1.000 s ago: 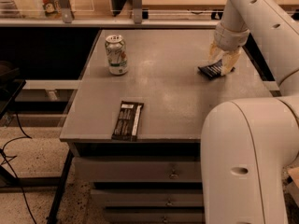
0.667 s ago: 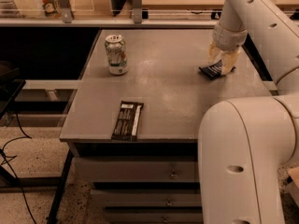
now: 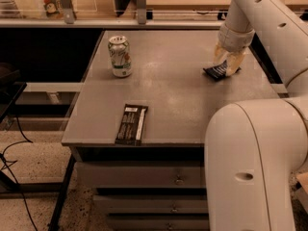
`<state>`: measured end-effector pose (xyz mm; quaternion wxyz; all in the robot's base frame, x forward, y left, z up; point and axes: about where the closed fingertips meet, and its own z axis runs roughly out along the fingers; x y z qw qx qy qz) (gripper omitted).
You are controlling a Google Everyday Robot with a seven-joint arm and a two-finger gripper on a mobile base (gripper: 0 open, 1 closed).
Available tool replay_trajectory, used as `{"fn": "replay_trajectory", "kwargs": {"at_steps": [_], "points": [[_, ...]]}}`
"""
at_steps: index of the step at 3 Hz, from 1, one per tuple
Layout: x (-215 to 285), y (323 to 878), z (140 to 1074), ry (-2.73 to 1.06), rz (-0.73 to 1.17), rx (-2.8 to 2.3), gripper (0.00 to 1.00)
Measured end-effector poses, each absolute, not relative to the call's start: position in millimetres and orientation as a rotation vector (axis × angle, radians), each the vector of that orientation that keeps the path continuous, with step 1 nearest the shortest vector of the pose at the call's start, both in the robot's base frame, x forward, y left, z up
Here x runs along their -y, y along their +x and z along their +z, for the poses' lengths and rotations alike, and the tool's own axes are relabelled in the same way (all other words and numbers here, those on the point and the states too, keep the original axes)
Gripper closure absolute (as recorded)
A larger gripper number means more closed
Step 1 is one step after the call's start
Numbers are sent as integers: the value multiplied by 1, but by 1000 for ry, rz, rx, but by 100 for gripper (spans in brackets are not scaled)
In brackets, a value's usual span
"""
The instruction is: Move rxbar blueberry near 7up can
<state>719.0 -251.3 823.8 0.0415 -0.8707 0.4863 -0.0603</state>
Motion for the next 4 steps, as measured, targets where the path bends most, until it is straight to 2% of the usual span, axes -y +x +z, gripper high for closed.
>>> {"fn": "replay_trajectory", "kwargs": {"at_steps": [4], "points": [[240, 698, 873, -2504, -291, -1452, 100]]}}
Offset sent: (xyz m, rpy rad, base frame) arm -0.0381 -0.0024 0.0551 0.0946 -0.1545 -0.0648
